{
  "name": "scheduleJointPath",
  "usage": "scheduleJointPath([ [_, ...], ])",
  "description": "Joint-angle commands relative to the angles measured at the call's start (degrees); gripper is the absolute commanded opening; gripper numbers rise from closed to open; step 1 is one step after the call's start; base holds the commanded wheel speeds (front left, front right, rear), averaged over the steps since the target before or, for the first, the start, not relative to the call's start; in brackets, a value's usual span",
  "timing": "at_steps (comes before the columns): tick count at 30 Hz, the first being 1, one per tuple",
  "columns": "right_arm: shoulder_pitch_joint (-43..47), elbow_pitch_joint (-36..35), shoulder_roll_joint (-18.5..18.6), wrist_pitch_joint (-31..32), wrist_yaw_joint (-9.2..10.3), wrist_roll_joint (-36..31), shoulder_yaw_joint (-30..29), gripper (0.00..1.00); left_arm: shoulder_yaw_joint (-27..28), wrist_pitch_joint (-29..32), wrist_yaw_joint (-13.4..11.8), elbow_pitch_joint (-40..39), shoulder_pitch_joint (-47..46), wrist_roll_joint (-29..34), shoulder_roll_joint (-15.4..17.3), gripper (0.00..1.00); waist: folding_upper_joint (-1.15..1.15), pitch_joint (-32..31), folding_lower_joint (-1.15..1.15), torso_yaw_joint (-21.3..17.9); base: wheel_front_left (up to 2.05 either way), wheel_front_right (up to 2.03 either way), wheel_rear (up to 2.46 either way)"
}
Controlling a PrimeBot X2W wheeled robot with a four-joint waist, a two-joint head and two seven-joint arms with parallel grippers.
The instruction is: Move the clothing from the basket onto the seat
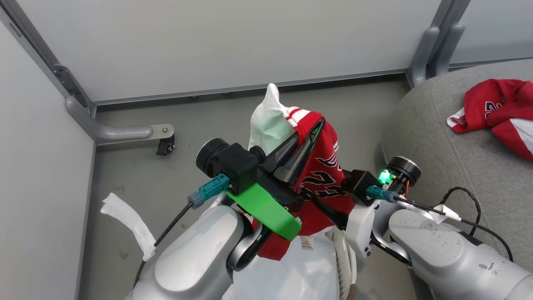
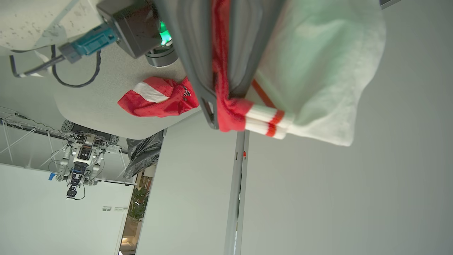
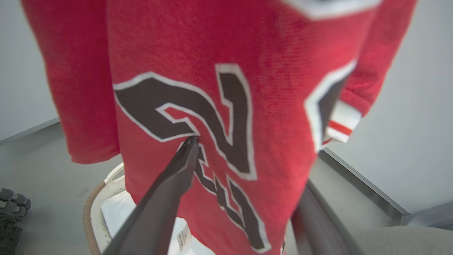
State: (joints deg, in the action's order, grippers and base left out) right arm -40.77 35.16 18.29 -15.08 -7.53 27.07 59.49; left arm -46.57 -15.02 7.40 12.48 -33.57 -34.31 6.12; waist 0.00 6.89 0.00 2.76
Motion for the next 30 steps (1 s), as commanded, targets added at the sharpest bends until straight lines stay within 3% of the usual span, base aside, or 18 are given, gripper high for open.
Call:
scheduleJointPath([
  [1, 0.31, 0.52, -0.39, -0.12, 0.08, 0.35, 0.30, 1.00, 0.00, -0.22, 0.17, -0.29, -1.41, -0.21, -0.16, 0.00, 0.00, 0.13, 0.00, 0.40, 0.00, 0.00, 0.00],
  [8, 2.45, 1.89, -1.69, -0.12, 0.08, 0.84, 1.66, 1.00, -0.29, -0.22, 0.17, -0.36, -1.86, -0.39, -0.24, 0.00, 0.00, 0.18, 0.00, 1.36, 0.00, 0.00, 0.00],
  [9, 2.73, 1.98, -1.92, -0.12, 0.08, 1.02, 1.78, 0.95, -0.29, -0.22, 0.17, -0.35, -1.83, -0.41, -0.24, 0.00, 0.00, 0.18, 0.00, 1.45, 0.00, 0.00, 0.00],
  [11, 3.12, 1.96, -2.15, -0.12, 0.08, 0.96, 1.76, 0.00, -0.24, -0.22, 0.17, -0.31, -1.77, -0.42, -0.21, 0.00, 0.00, 0.23, 0.00, 1.56, 0.00, 0.00, 0.00],
  [30, 6.18, -0.43, -2.84, -0.12, 0.08, -0.07, -1.03, 0.00, 0.60, -0.22, 0.17, 0.81, 0.15, -0.61, -0.61, 0.00, 0.00, -0.51, 0.00, 1.06, 0.00, 0.00, 0.00],
])
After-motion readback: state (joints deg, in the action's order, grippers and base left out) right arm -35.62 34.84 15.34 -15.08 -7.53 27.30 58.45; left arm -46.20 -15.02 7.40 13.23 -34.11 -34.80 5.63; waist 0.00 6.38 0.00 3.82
